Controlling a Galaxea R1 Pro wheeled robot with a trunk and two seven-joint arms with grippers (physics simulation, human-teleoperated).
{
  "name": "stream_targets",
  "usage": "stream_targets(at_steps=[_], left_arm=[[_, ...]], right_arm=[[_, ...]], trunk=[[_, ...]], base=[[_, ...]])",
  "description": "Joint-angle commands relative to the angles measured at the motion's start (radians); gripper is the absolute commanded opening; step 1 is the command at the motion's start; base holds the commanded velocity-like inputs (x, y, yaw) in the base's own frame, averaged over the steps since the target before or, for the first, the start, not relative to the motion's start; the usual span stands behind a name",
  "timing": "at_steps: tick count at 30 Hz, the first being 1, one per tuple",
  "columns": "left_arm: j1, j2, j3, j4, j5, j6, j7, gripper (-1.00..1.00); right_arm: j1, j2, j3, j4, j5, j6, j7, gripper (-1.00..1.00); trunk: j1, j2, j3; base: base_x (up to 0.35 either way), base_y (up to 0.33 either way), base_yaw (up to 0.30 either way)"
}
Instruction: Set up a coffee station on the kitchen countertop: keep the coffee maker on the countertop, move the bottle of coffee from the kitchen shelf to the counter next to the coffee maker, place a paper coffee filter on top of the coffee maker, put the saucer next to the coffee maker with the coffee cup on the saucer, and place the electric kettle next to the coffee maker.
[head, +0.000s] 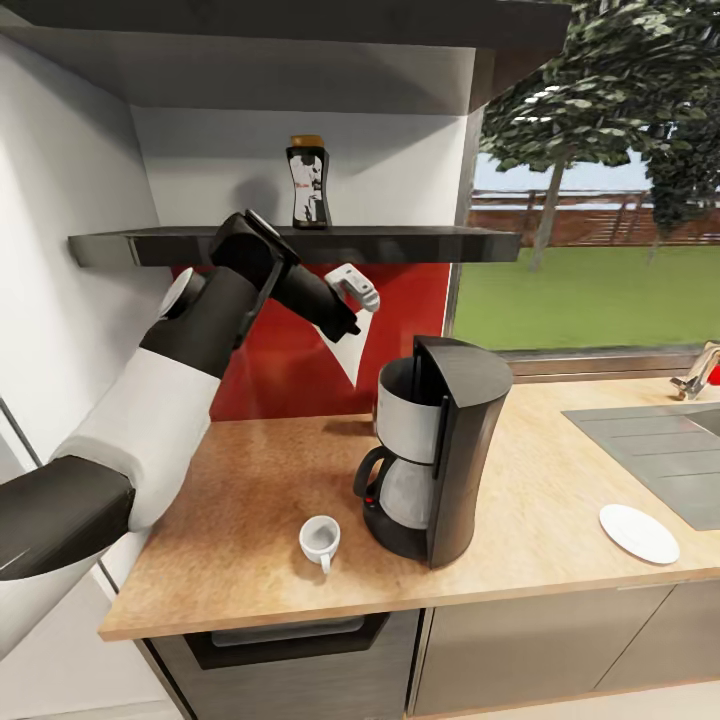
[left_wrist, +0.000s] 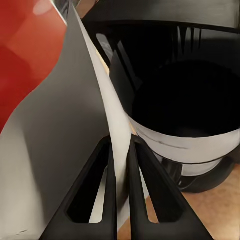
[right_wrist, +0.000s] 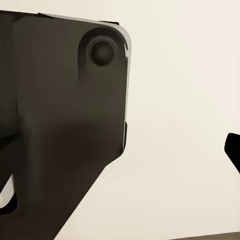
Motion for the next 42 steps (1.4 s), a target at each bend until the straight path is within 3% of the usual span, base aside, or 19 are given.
stream_targets(at_steps=[1, 9, 25, 36, 42], left_arm=[[-0.001, 0.000, 0.000, -0.004, -0.012, 0.004, -0.010, -1.00], [0.004, 0.000, -0.003, -0.018, -0.009, -0.012, -0.012, -1.00], [0.008, 0.011, -0.005, -0.066, -0.012, -0.014, -0.012, -1.00], [0.019, 0.017, -0.008, -0.089, -0.014, -0.017, -0.001, -1.00], [0.022, 0.011, -0.005, -0.088, -0.050, -0.024, 0.045, -1.00]], right_arm=[[0.000, 0.000, 0.000, -0.002, 0.007, 0.000, -0.005, 1.00], [0.000, -0.001, -0.005, -0.001, 0.006, 0.000, -0.004, 1.00], [0.000, -0.001, -0.005, -0.002, 0.006, 0.000, -0.002, 1.00], [0.000, 0.000, -0.001, -0.002, 0.007, 0.000, -0.005, 1.00], [0.000, 0.000, 0.000, -0.001, 0.007, 0.000, -0.005, 1.00]], trunk=[[0.001, -0.002, -0.002], [0.001, -0.002, -0.001], [0.001, -0.002, 0.011], [0.001, -0.002, 0.011], [0.001, -0.002, 0.011]], base=[[0.000, 0.000, 0.000], [0.000, 0.000, -0.034], [0.000, 0.000, -0.245], [0.000, 0.000, -0.014], [0.000, 0.000, 0.000]])
